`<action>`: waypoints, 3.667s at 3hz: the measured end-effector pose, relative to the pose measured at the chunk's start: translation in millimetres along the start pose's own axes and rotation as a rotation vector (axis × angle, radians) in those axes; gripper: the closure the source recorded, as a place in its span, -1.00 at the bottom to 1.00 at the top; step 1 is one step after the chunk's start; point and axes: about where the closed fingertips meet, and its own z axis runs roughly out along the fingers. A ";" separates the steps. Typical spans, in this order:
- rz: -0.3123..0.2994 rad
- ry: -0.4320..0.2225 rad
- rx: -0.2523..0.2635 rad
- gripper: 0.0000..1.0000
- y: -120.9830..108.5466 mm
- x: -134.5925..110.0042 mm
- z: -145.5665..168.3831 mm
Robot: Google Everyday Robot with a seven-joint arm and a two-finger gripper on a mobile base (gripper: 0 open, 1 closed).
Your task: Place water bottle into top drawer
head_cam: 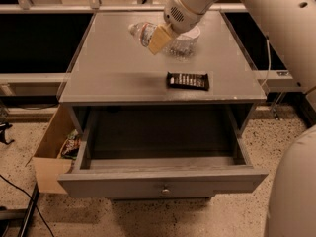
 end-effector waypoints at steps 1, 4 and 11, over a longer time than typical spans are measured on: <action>-0.071 0.011 -0.007 1.00 -0.7 11.4 2.2; -0.274 0.010 -0.075 1.00 63.9 126.0 -80.4; -0.474 -0.061 -0.170 1.00 115.8 201.5 3.8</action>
Offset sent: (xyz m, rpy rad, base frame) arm -0.0599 -0.0602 -0.0108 -0.0921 -0.1192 0.2847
